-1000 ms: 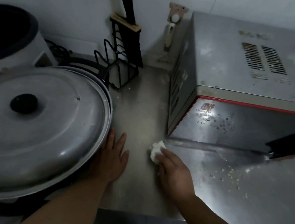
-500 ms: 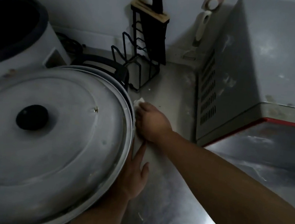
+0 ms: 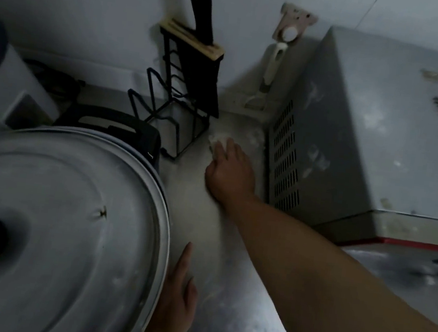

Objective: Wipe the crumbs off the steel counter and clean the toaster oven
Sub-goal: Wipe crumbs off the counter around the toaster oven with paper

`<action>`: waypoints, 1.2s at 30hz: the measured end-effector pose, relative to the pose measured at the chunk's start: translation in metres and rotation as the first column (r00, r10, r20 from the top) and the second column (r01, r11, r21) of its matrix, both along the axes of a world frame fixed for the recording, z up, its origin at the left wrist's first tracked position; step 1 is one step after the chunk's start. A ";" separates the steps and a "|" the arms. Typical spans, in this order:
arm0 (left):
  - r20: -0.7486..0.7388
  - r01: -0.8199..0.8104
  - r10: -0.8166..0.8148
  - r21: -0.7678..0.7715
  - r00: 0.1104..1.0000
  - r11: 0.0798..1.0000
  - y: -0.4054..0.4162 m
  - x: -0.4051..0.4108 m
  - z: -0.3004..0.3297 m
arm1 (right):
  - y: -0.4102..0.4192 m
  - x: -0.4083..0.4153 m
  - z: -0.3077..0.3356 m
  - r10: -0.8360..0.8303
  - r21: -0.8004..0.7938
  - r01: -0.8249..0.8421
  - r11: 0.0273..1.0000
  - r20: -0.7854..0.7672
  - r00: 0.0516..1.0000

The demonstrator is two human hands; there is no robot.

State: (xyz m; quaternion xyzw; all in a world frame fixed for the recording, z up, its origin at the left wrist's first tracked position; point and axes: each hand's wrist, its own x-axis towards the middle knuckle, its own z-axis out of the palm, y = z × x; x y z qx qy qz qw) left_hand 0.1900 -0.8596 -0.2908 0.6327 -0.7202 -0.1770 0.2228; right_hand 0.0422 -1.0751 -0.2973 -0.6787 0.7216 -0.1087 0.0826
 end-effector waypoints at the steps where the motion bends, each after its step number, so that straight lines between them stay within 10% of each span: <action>1: -0.004 0.003 -0.003 0.014 1.000 1.000 0.000 0.000 -0.001 | -0.008 -0.002 0.000 -0.010 0.016 0.010 1.000 -0.013 1.000; 14: -0.022 -0.026 0.025 -0.053 0.999 0.998 0.002 0.001 -0.014 | -0.093 -0.008 0.000 -0.236 0.107 0.227 0.968 0.071 0.969; 23: 0.052 -0.021 0.019 0.036 0.998 0.999 0.000 0.002 -0.010 | -0.023 -0.008 0.012 -0.638 0.263 0.582 0.769 0.278 0.718; 36: 0.196 -0.014 -0.049 0.306 0.979 0.952 0.000 0.002 -0.018 | 0.110 0.006 -0.003 -0.337 0.176 0.333 0.926 -0.012 0.942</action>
